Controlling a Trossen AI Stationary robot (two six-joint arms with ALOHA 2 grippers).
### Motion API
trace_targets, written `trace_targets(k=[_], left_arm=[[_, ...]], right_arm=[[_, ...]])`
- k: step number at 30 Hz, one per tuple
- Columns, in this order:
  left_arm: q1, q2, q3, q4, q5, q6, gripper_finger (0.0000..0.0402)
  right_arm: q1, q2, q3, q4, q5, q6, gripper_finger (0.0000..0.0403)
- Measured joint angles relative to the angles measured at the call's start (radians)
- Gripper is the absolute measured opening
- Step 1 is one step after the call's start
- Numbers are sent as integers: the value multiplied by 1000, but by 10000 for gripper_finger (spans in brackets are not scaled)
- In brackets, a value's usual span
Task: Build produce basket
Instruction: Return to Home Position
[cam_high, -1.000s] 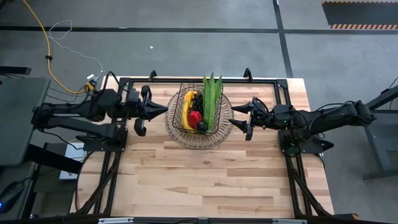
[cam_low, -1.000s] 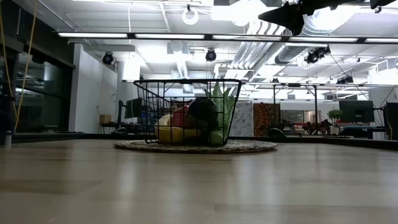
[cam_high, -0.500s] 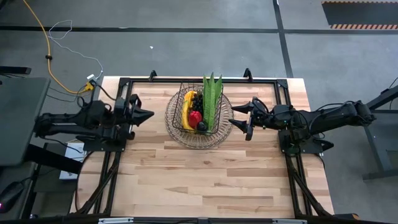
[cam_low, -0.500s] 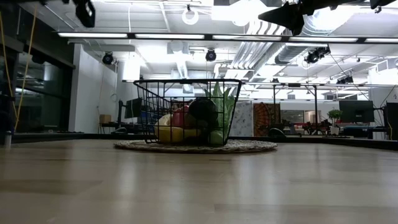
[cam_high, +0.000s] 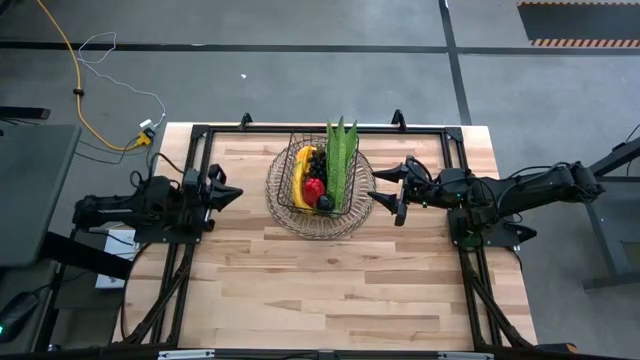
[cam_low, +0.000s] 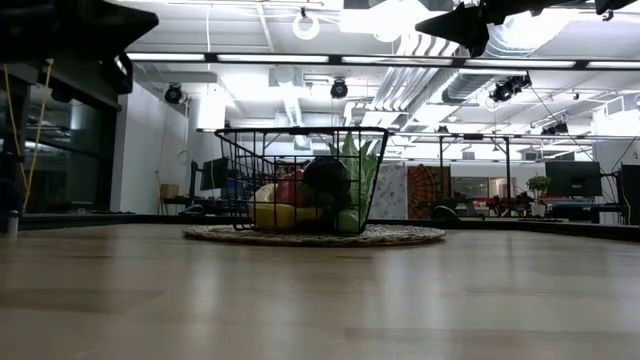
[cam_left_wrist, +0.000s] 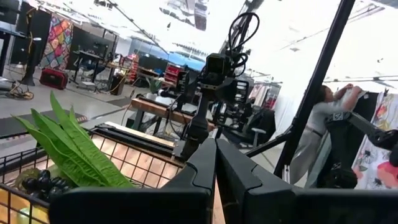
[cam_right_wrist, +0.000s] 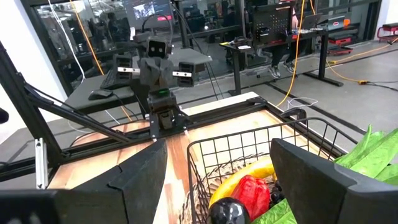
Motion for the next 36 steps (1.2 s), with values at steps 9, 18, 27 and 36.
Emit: trace_targets(k=[9, 18, 27, 36], left_arm=[[0, -28, -77, 12, 31, 3, 0], [0, -27, -108, -15, 36, 23, 0], [0, 9, -108, -118, 31, 70, 0], [-1, 23, -108, -114, 32, 27, 0]], right_arm=[[0, 0, 0, -2, 0, 6, 277], [0, 0, 0, -7, 0, 6, 277], [0, 0, 0, -13, 0, 6, 277], [0, 0, 0, -20, 0, 7, 277]])
